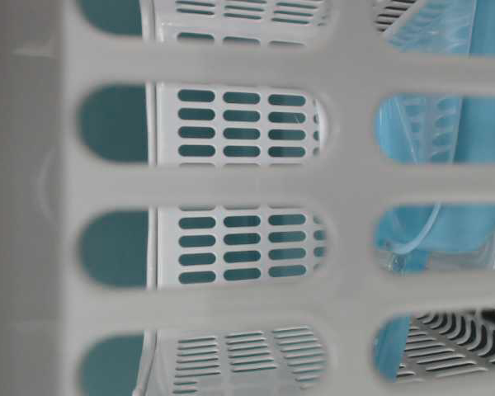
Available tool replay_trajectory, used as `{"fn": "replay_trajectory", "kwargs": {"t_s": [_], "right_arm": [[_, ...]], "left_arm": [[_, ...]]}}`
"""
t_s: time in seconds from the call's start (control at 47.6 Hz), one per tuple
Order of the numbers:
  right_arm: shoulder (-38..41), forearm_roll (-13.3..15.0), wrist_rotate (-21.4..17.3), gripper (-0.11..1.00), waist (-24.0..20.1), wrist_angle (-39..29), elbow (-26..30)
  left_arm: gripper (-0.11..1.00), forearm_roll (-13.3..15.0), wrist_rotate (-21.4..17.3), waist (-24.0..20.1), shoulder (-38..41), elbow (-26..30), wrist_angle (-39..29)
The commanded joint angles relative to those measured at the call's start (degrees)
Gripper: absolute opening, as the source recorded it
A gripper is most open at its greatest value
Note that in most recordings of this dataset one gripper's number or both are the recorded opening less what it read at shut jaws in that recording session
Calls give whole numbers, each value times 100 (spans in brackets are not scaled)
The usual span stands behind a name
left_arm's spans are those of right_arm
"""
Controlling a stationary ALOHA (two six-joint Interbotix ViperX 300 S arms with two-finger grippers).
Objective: Pick up the dustpan from the shopping basket with the left arm.
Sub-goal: 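Move the left gripper over the basket toward the blue dustpan handle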
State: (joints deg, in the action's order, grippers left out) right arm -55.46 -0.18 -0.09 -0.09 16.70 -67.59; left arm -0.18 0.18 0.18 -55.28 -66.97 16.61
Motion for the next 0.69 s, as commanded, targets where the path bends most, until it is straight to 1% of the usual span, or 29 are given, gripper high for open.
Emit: {"fn": "replay_trajectory", "kwargs": {"t_s": [0.0,0.021,0.063,0.084,0.126,0.357,0.378,0.525,0.672], "right_arm": [[35,-9,-44,0,-18,62,70],[26,-26,-35,0,-18,62,53],[18,-53,-35,5,-18,62,53],[9,-53,-35,5,-18,62,53],[9,-53,-35,-1,-18,53,53],[-53,-53,-26,-1,-18,44,53],[-62,-53,-26,-1,-18,35,62],[-62,-62,-35,-1,-18,35,53],[-62,-62,-35,-1,-18,9,44]], "left_arm": [[6,-237,141,9,79,193,-246],[5,-237,167,9,79,255,-352],[2,-237,220,9,97,387,-589],[0,-237,246,9,105,466,-712],[0,-237,255,9,105,624,-967],[0,-229,237,35,308,1793,-2531],[0,-237,237,44,404,1969,-2777],[0,-237,229,141,1011,2848,-3911],[0,-237,185,290,1942,3876,-5019]]}}
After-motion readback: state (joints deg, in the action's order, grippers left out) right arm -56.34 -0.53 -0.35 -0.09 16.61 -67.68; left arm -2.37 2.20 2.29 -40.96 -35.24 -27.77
